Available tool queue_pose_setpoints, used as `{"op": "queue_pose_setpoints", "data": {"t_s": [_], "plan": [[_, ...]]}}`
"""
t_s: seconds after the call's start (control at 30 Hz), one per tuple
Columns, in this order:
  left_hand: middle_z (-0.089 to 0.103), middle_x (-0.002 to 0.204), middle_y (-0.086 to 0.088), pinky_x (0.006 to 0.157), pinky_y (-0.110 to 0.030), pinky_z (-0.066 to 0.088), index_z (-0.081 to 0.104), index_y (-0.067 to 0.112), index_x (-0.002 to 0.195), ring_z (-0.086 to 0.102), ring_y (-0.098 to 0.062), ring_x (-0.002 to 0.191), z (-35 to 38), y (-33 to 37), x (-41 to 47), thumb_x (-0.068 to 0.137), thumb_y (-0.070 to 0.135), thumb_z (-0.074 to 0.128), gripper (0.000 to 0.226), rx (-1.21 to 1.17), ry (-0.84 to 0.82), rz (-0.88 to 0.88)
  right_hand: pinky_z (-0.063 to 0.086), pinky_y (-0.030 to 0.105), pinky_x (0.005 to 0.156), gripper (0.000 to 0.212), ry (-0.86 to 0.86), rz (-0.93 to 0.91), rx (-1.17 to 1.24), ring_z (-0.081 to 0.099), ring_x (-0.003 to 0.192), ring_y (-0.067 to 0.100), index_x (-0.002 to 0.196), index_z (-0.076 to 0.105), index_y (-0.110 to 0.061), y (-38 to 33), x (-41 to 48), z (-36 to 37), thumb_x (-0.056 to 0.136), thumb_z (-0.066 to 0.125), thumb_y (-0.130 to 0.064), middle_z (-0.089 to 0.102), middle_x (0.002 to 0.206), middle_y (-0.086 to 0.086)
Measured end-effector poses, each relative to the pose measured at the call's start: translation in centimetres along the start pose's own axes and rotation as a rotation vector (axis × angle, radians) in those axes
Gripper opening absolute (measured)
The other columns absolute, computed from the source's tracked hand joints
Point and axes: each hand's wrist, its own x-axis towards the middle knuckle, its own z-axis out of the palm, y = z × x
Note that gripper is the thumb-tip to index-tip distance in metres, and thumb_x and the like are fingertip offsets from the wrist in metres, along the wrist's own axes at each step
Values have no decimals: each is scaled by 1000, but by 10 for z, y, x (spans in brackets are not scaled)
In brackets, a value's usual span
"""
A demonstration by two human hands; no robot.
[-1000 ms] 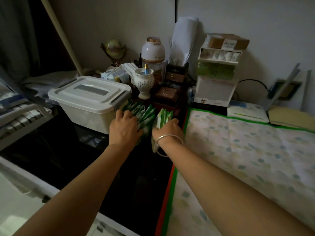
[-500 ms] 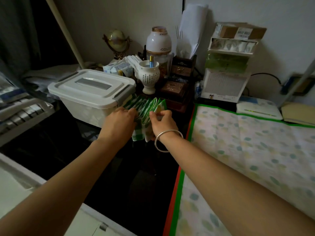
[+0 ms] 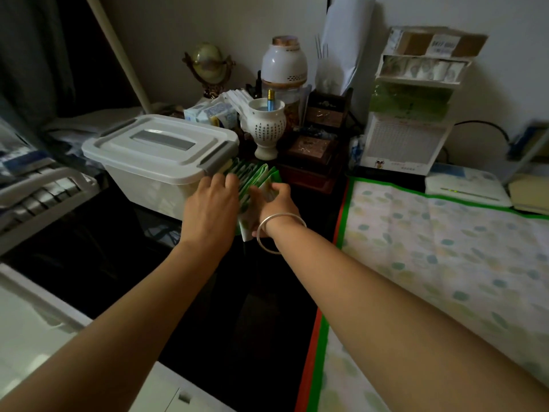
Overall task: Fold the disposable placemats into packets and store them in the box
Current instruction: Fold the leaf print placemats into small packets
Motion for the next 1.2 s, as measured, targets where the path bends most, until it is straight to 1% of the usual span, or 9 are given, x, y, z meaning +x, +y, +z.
{"op": "queue_pose_setpoints", "data": {"t_s": [0.2,0.33,0.5,0.67,0.8,0.93,1.03,1.1,1.2], "plan": [[56,103,-14,47,-31,35,58,6,102,58,-32,88,4,-3,-28,76,12,61,27,-17,81,110,53,54,86,56,-80,26,120,56,109,35,133,35,-28,-6,5,3,88,62,-45,47,123,2],[58,115,-9,73,-38,48,67,9,107,50,-29,108,16,0,-43,71,15,73,38,19,95,130,58,46,70,40,-194,46,91,65,73,28,139,31,-28,-8,-4,-15,101,39,-38,52,121,6],[53,134,-13,95,-43,39,68,7,112,40,-34,127,15,14,-58,70,14,65,43,-21,92,160,59,45,70,40,-106,27,27,67,78,30,139,38,-18,1,-8,-46,100,41,-9,51,131,15],[56,127,-13,96,-42,37,66,9,103,45,-35,123,6,30,-82,75,15,55,31,-140,129,213,55,36,58,20,-63,-28,-72,59,62,20,109,57,-11,16,-28,-68,97,42,-5,61,110,14],[57,97,-2,77,-32,38,63,18,89,53,-24,91,-5,56,-121,82,23,40,26,-311,52,267,55,37,65,24,-92,-79,-240,58,74,21,80,57,-17,31,-57,-88,97,45,-6,61,91,7],[56,89,6,71,-34,42,60,25,88,48,-17,84,-12,80,-168,84,30,39,23,-491,-115,289,52,31,72,17,-143,-191,-429,61,80,17,85,61,-22,48,-88,-120,94,52,-11,65,91,1],[59,93,6,76,-36,43,61,24,90,52,-19,88,-14,97,-193,83,30,55,11,-605,-152,480,49,27,73,15,-135,-315,-610,59,71,10,81,62,-29,71,-124,-157,89,61,-16,63,78,-8],[62,103,4,83,-37,45,64,21,96,56,-20,94,-14,107,-203,88,39,61,20,-689,-172,629,50,30,80,10,-108,-393,-742,61,79,14,81,64,-28,89,-148,-185,86,65,-19,65,85,-6],[57,124,0,100,-36,42,62,22,117,52,-21,114,-14,116,-213,76,72,62,64,-641,-306,772,48,35,83,13,-99,-466,-942,57,87,13,81,59,-33,116,-188,-233,81,71,-27,59,91,-8]]}}
